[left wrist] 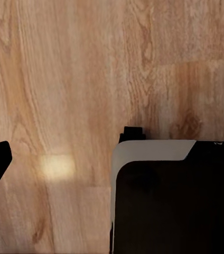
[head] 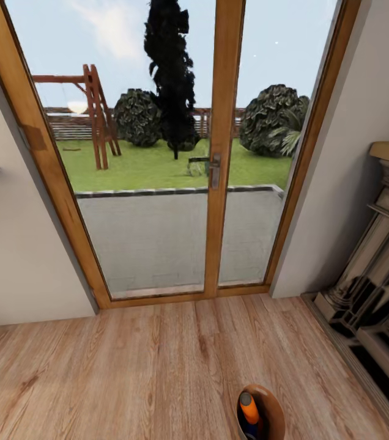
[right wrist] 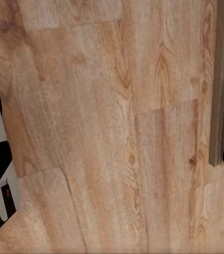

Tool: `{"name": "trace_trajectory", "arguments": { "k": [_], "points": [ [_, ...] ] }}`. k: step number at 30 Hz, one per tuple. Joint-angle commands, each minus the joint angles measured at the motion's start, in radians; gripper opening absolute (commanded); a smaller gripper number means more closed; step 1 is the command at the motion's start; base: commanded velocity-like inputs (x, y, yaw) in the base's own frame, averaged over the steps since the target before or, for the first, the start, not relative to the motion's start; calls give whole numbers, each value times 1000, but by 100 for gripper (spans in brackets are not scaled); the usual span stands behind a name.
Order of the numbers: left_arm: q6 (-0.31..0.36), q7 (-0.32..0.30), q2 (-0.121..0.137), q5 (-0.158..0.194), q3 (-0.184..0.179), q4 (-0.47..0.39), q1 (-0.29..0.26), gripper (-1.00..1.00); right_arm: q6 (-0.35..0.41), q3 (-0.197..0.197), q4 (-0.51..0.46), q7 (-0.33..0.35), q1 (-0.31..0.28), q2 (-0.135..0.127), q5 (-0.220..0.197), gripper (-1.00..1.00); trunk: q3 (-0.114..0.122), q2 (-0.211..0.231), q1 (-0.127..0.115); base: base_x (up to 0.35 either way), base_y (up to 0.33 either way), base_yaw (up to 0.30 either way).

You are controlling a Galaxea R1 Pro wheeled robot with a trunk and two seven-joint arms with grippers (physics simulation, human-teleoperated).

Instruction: Put the three can of soda from the living room inside the tash can in the kitchen.

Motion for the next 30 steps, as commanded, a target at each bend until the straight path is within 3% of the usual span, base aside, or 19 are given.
{"name": "trace_trajectory", "arguments": {
  "k": [1, 12, 30],
  "points": [
    [-4, 0, 0, 0, -2, 8, 6, 100, -6, 0, 0, 0, 6, 3, 0, 100, 0, 0, 0, 0, 0, 0],
    [-12, 7, 1, 1, -18, 58, 24, 100, -16, 1, 1, 0, 29, 17, 1, 100, 0, 0, 0, 0, 0, 0],
    [-28, 9, -1, 2, -18, 61, 59, 100, -15, 4, 0, 2, 44, 38, 6, 100, 0, 0, 0, 0, 0, 0]
  ]
}}
